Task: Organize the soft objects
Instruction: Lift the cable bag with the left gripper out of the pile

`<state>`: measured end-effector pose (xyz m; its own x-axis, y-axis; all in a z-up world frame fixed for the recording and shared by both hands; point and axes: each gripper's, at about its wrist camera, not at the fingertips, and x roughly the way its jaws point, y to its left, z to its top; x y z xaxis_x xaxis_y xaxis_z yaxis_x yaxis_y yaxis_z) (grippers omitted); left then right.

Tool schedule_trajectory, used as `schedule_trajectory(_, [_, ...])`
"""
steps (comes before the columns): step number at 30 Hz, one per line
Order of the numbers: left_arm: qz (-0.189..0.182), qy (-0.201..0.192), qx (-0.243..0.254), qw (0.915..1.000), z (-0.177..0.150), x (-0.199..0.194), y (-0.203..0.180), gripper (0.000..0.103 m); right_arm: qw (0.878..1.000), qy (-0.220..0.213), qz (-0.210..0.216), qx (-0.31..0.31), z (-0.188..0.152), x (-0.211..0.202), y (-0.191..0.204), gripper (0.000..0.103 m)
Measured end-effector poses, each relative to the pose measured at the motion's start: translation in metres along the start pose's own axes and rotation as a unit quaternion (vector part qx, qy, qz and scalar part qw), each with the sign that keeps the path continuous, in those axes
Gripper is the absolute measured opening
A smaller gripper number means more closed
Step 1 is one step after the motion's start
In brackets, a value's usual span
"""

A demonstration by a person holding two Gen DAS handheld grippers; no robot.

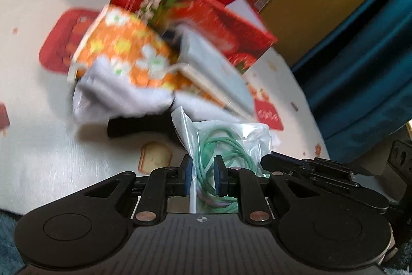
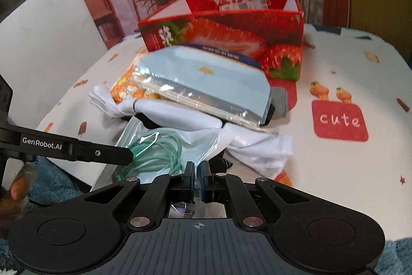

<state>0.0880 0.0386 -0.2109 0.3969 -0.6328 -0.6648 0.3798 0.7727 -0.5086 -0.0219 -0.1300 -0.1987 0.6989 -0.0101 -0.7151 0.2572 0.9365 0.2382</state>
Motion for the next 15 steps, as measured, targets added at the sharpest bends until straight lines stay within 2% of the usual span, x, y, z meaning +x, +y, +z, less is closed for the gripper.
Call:
schedule_trajectory(5, [-0.011, -0.035, 0.03, 0.9988, 0.008, -0.015, -0.014, 0.017, 0.999, -0.038, 0.001, 0.001, 0.006, -0.013, -0.001, 0.005])
schedule_trajectory(15, [-0.01, -0.067, 0.069, 0.9954, 0.039, -0.02, -0.03, 0.017, 0.996, -0.086, 0.002, -0.01, 0.027, -0.023, -0.006, 0.004])
